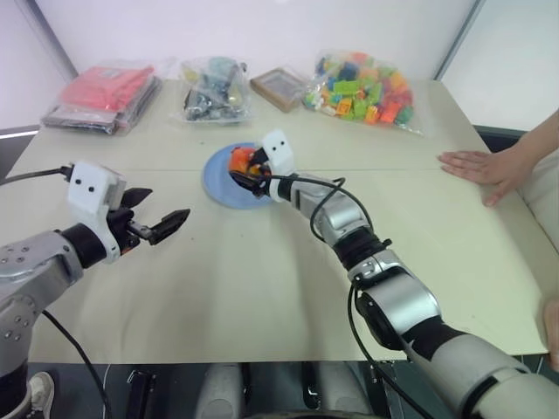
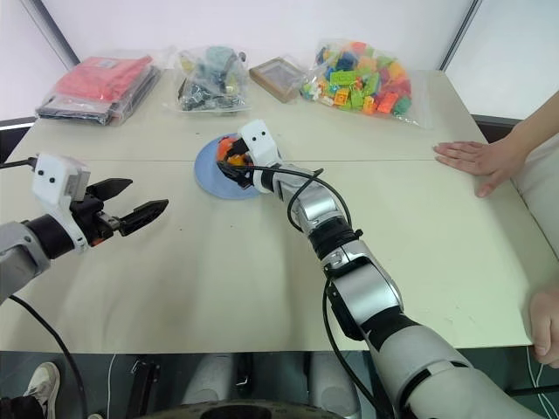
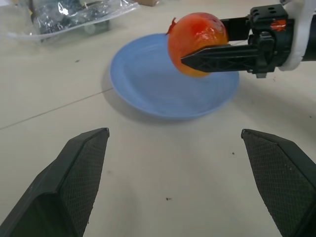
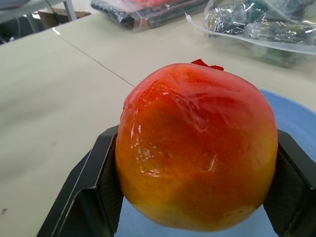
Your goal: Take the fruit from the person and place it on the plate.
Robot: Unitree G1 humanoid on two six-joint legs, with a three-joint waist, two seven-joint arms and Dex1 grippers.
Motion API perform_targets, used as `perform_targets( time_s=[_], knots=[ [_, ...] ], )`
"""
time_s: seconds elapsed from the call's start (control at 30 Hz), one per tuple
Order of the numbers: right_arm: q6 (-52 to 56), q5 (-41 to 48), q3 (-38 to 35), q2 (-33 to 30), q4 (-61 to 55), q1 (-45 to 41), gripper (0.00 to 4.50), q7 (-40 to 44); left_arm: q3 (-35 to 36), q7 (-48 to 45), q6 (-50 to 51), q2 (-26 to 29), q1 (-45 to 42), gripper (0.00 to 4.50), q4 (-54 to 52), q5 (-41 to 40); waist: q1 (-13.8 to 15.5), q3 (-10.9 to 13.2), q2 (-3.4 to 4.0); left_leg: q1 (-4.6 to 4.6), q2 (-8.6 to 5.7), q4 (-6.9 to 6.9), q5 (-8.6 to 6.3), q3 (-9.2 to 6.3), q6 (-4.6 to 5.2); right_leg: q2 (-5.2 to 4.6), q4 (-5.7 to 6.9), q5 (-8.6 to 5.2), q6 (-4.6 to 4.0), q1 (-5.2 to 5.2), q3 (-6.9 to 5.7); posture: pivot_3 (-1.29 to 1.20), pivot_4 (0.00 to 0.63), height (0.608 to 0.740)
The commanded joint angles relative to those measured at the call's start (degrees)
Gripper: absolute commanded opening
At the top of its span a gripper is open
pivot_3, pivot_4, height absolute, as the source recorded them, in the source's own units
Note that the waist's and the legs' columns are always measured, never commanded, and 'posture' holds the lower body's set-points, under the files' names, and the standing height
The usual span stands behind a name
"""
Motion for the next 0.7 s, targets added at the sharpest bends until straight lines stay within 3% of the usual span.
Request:
perform_targets(
  time_s=[0.03,0.23,0.37,0.57,0.7],
  knots=[
    [-2.58,-1.45,-2.06,0.59,1.03,-1.58,4.49,0.99,0.20,0.00,-1.59,0.88,-1.06,4.50,-1.28,0.02,-0.05,0.00,0.00,0.00,0.00,0.00,0.00,0.00,0.00,0.00,0.00,0.00,0.00,0.00,0.00,0.00,0.150,0.731],
    [-0.66,-2.39,-3.72,-0.22,-1.84,-0.49,4.49,2.28,-1.60,-0.52,-2.36,0.93,-2.57,4.50,-0.36,0.31,-0.16,0.00,0.01,0.00,0.01,-0.01,0.00,-0.01,0.00,0.01,0.01,0.00,-0.01,0.00,0.00,0.00,0.150,0.731],
    [5.88,-1.29,-4.85,-5.95,-14.45,3.12,4.49,6.38,-3.16,-1.18,-2.92,0.99,-3.78,4.50,0.26,0.32,0.21,0.01,0.02,-0.01,-0.01,-0.01,0.00,-0.02,0.00,-0.04,0.00,0.00,-0.01,0.00,-0.01,0.00,0.150,0.731],
    [20.87,5.53,-8.22,-25.27,-46.74,17.05,4.49,18.88,-5.03,-1.96,-3.78,1.14,-5.22,4.50,2.02,0.71,0.53,0.01,0.01,-0.06,-0.06,-0.01,0.00,-0.04,0.01,-0.11,-0.13,0.00,0.00,0.06,-0.04,0.00,0.150,0.731],
    [25.91,10.66,-12.57,-35.85,-59.25,25.33,4.49,24.43,-5.59,-2.45,-4.65,1.16,-5.68,4.50,3.25,1.53,-0.03,0.01,0.02,0.00,-0.04,-0.04,-0.02,0.00,0.03,-0.02,-0.15,0.00,0.00,0.06,-0.03,0.00,0.150,0.731]
  ],
)
